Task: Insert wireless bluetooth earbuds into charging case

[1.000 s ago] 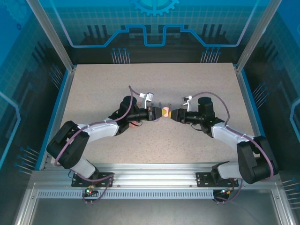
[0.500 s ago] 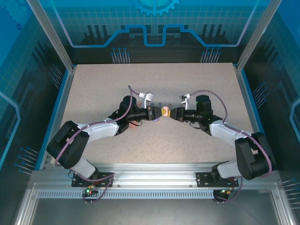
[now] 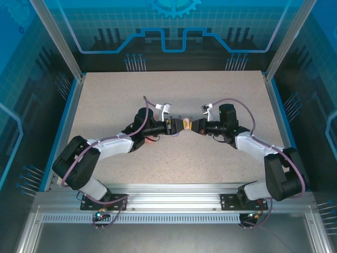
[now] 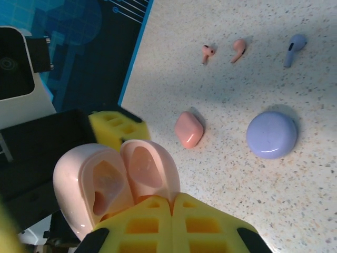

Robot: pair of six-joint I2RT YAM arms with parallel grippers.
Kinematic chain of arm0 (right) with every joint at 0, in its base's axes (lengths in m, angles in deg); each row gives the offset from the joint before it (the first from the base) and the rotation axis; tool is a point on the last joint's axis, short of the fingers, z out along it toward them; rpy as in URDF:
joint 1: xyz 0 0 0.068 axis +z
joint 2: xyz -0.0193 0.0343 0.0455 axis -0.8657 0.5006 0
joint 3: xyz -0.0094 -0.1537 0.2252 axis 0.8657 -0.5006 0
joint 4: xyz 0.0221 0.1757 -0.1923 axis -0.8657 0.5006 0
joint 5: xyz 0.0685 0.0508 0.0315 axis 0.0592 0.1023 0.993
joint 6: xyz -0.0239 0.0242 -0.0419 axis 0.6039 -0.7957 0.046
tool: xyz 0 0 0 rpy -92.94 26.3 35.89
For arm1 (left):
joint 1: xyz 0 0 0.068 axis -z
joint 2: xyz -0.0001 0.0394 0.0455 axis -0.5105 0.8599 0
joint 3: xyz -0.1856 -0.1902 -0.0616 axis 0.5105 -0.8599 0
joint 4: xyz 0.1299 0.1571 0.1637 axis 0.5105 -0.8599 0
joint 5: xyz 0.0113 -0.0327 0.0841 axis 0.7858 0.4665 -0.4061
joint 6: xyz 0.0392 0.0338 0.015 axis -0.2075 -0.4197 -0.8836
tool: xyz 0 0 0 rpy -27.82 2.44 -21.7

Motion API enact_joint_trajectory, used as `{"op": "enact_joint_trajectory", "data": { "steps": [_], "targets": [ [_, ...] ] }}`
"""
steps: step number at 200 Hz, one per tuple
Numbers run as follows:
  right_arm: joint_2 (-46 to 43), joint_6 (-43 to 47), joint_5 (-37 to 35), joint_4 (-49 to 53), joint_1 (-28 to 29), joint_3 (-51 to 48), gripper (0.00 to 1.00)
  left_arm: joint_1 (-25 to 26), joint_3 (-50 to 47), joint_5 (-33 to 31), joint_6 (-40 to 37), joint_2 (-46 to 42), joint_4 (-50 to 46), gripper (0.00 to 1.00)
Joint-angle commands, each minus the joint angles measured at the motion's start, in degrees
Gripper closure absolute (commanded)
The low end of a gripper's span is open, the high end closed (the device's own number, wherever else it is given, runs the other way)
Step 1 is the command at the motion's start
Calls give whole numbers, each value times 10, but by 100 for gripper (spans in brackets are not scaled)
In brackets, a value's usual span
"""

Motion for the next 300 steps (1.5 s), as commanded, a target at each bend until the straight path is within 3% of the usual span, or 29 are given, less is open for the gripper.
{"op": "enact_joint_trajectory", "data": {
  "steps": [1,7,49,99,156,208,254,300],
  "targets": [
    [8,44,-22,78,-13,31,100,-11,22,-28,-26,-35,-28,8],
    [8,51,-24,90,-17,37,100,-15,25,-33,-31,-42,-42,2],
    [8,137,-52,196,-37,91,100,-48,86,-86,-99,-96,-217,1],
    [31,219,-92,280,-40,191,100,-90,135,-134,-172,-124,-263,1],
    [48,316,-119,333,-23,259,100,-109,311,0,-276,-60,-457,1],
    [48,396,-176,381,14,273,100,-109,405,106,-386,10,-616,1],
    [24,410,-228,383,50,248,100,-108,450,176,-455,78,-750,2],
    [-4,415,-252,387,73,226,100,-91,449,203,-497,118,-803,10]
  ]
}}
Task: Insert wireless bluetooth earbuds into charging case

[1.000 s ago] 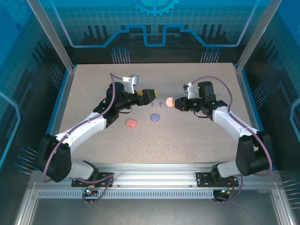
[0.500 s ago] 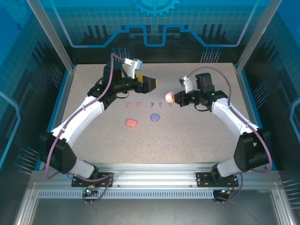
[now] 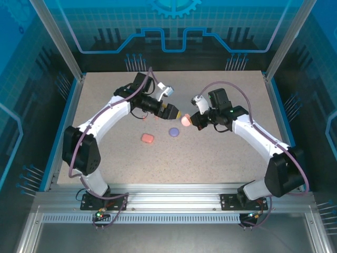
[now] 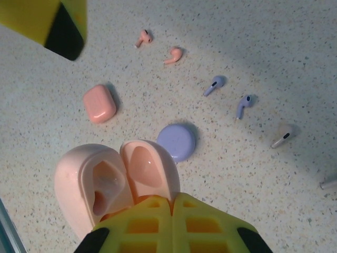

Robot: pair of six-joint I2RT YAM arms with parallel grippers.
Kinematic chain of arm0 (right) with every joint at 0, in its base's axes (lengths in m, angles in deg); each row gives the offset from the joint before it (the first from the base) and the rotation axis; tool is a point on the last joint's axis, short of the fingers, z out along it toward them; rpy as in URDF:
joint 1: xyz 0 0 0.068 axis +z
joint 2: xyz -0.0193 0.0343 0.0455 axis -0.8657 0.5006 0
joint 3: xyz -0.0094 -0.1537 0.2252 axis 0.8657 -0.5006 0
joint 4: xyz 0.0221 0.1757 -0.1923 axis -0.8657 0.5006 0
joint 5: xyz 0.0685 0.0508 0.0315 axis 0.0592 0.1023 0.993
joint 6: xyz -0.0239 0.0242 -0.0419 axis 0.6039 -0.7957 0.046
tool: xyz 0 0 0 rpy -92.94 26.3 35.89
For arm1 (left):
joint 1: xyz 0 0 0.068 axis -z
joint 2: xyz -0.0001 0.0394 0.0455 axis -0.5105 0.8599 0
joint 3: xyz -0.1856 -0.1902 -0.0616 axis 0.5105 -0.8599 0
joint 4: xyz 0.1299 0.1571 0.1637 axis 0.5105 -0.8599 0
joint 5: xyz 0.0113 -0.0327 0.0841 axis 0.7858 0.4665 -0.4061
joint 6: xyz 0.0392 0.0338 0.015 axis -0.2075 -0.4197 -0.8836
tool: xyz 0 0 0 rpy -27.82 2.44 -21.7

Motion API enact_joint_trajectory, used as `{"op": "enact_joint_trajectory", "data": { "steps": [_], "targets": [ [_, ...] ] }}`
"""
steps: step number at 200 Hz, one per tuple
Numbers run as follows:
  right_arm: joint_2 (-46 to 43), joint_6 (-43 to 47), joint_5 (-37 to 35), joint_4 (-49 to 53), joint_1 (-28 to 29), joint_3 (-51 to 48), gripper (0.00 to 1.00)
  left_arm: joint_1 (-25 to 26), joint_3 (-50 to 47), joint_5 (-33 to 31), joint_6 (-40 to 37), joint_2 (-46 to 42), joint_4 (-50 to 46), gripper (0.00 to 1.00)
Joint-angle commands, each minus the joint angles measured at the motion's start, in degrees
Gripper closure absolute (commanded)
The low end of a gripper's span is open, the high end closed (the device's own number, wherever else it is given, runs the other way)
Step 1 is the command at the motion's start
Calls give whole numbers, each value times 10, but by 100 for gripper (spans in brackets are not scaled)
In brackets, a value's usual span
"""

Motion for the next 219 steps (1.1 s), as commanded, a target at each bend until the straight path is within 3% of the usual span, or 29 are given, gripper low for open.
{"op": "enact_joint_trajectory", "data": {
  "steps": [1,118,219],
  "targets": [
    [-24,15,-16,12,9,-8,100,13,17,42,-47,12,-62,10],
    [-15,24,38,29,15,1,100,42,34,58,-54,68,-51,30],
    [-8,27,39,31,19,5,100,51,57,70,-55,89,-52,45]
  ]
}}
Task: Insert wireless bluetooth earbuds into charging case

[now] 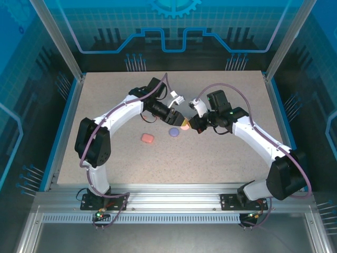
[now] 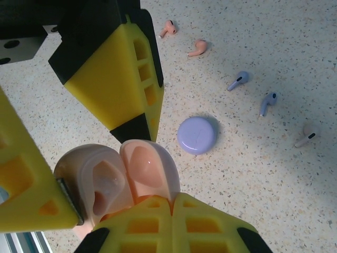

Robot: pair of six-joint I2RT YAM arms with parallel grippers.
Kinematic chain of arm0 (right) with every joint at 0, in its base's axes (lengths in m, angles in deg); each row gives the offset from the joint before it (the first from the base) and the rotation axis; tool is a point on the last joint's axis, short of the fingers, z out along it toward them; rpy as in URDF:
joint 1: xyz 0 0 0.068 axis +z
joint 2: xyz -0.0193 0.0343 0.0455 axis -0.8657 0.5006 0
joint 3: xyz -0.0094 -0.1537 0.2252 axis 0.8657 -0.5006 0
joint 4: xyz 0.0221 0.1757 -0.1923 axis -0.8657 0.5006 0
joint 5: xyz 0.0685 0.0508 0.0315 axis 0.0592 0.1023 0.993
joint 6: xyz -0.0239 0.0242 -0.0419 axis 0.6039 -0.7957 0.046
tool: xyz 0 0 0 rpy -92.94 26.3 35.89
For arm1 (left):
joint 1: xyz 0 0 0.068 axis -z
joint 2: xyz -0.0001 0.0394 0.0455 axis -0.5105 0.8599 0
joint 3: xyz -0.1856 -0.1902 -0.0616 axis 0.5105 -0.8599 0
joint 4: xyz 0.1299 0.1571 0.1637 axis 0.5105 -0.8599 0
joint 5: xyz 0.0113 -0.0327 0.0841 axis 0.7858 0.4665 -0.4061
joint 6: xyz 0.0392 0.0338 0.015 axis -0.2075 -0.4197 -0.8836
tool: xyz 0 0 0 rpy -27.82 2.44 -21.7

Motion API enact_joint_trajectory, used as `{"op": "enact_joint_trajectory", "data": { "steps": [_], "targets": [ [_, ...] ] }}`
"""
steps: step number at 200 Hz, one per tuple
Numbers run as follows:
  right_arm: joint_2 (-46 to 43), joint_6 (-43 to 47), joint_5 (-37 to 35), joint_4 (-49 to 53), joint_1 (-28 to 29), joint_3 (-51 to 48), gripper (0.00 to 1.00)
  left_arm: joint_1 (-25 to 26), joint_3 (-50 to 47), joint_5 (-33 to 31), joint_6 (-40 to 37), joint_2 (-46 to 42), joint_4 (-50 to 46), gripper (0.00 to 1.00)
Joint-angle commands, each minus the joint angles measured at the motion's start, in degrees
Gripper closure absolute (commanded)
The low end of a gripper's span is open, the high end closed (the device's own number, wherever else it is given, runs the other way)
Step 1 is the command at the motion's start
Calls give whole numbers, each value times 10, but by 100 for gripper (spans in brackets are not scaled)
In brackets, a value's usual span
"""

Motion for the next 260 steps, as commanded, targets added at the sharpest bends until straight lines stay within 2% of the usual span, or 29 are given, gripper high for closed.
{"op": "enact_joint_trajectory", "data": {
  "steps": [1,84,143,217,260],
  "targets": [
    [4,6,12,11,7,6,100,5,14,24,-11,9,-14,45],
    [7,7,3,11,7,6,100,8,15,38,-21,11,-21,55],
    [8,8,1,10,7,6,100,8,15,46,-29,16,-31,57],
    [9,7,-1,9,7,6,100,8,23,50,-29,21,-30,67],
    [10,5,-5,6,6,5,100,8,22,54,-34,23,-38,66]
  ]
}}
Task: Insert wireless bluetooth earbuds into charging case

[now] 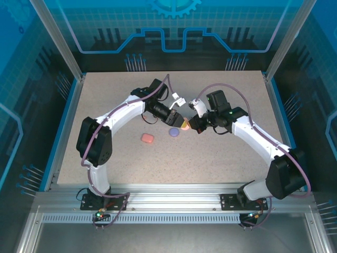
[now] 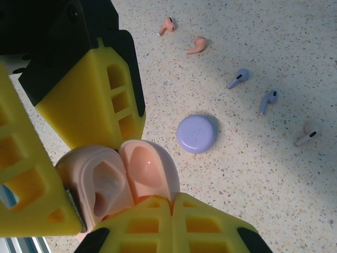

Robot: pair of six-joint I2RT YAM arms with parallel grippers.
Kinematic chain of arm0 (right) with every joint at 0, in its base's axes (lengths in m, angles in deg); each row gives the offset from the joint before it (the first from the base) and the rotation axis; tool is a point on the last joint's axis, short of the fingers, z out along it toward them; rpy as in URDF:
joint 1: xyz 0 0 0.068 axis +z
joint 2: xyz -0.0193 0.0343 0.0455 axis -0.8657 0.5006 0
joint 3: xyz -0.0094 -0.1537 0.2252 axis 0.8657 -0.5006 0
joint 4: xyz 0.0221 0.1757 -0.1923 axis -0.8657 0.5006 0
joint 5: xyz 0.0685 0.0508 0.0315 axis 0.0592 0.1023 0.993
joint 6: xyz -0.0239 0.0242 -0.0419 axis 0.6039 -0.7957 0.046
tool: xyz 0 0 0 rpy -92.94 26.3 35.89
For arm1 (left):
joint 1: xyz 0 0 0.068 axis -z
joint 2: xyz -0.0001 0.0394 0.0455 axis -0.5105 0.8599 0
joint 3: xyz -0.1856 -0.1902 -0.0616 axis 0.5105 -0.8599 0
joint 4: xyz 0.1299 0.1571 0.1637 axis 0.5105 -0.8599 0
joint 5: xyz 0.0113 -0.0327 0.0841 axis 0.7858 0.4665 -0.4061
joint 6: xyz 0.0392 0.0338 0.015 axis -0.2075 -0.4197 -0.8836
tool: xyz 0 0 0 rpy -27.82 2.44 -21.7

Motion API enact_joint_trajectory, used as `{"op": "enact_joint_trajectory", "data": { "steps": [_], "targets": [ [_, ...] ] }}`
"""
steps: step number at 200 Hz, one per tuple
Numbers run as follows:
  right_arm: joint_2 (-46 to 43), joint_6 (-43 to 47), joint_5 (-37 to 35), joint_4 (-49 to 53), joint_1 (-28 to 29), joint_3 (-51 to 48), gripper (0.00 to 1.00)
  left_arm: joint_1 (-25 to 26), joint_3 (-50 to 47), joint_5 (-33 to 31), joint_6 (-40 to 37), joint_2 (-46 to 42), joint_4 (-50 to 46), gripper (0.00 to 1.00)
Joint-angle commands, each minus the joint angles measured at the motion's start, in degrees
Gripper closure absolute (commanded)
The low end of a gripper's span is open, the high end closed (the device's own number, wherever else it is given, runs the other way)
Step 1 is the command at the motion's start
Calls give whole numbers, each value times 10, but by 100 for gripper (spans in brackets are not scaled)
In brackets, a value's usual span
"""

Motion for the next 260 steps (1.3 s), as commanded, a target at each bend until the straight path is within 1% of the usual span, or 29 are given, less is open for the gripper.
{"op": "enact_joint_trajectory", "data": {
  "steps": [1,25,43,70,79,96,136,145,176,207,237,260],
  "targets": [
    [5,5,-5,6,6,6,100,2,17,24,-17,12,-21,66],
    [5,5,-5,5,6,6,100,3,17,27,-18,13,-22,63],
    [6,5,-6,5,6,5,100,3,17,27,-17,13,-21,63],
    [5,5,-7,5,5,5,100,3,17,27,-16,14,-18,66],
    [5,5,-6,5,5,6,100,4,17,27,-15,15,-17,70],
    [4,5,-5,5,5,4,100,4,17,27,-15,15,-15,71],
    [3,4,-5,4,5,4,100,4,17,27,-12,16,-10,80],
    [2,4,-5,4,5,4,100,3,17,27,-12,17,-10,80],
    [-1,4,-3,4,5,4,100,3,21,27,-13,20,-12,74],
    [1,5,-3,5,5,3,100,4,29,26,-17,25,-20,72],
    [0,5,-3,6,5,3,100,4,32,24,-17,26,-20,72],
    [1,6,-2,5,5,4,100,3,34,23,-17,26,-19,68]
  ]
}}
